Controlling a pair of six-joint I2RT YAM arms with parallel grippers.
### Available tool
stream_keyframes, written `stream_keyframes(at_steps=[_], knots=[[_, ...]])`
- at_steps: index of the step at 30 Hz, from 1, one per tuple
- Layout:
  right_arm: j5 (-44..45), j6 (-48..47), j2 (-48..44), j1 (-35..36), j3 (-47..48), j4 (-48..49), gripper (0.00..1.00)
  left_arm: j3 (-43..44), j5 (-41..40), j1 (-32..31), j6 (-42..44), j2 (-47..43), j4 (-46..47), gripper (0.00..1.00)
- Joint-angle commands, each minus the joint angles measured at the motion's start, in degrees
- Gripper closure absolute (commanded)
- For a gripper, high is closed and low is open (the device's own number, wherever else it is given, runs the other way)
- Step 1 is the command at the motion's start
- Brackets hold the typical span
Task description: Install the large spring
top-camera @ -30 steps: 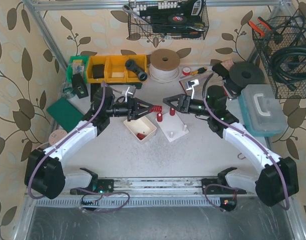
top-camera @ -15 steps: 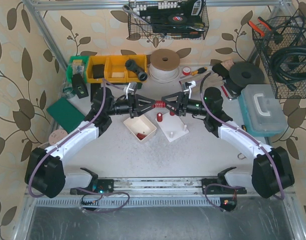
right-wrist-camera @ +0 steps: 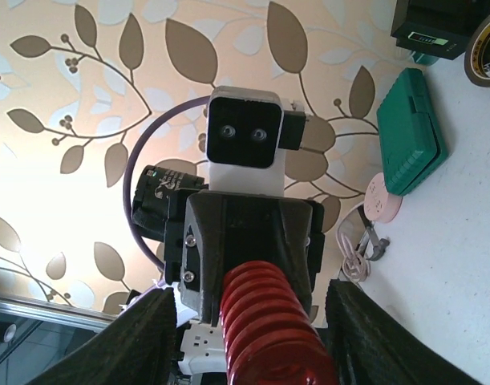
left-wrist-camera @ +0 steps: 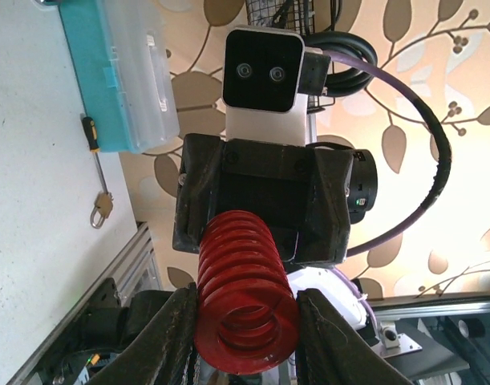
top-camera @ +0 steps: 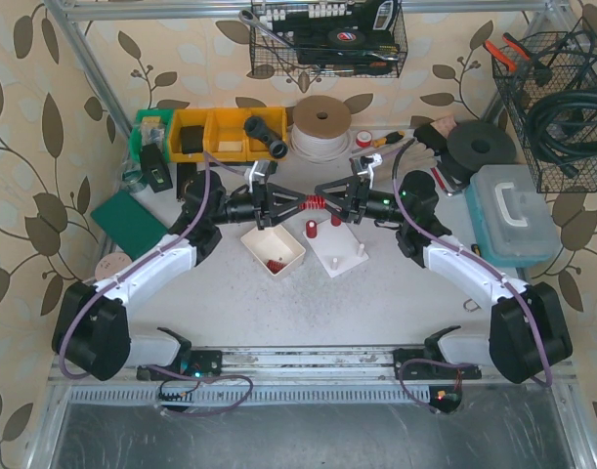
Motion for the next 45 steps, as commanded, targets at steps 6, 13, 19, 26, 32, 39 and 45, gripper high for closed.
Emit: stream_keyframes(at_steps=[6, 13, 19, 26, 32, 39, 45], knots=[[-2.20, 0.31, -0.36, 0.35, 0.35, 1.71, 0.49, 0.99, -1.39, -0.47, -1.62, 0.26, 7.39, 1.00], [-2.30, 0.44, -0.86, 0.35, 0.42, 1.75, 0.55, 1.46, -1.17, -0.43, -1.44, 0.99, 7.47, 1.00], [-2.36, 0.22, -1.18, 0.39, 0.12, 1.52, 0.59, 1.77, -0.61, -0.33, 0.31, 0.87, 4.82, 1.00], [-2.35, 0.06, -1.19, 0.33, 0.16, 1.40, 0.71, 1.76, -0.60, -0.36, 1.14, 0.76, 3.66, 1.00], [-2.17, -2.93, -2.03, 0.33, 0.60, -3.14, 0.98, 1.78, -0.56, -0.24, 3.19, 0.80, 0.91, 1.00], [0.06, -21.83, -5.33, -0.30, 7.32, -29.71, 1.00, 3.70, -1.96, -0.25, 12.81, -0.70, -15.69, 0.29], [9.87, -47.71, -4.99, -0.74, 20.00, -66.20, 1.00, 5.53, -11.41, -0.32, 26.43, -5.39, -38.23, 0.25]])
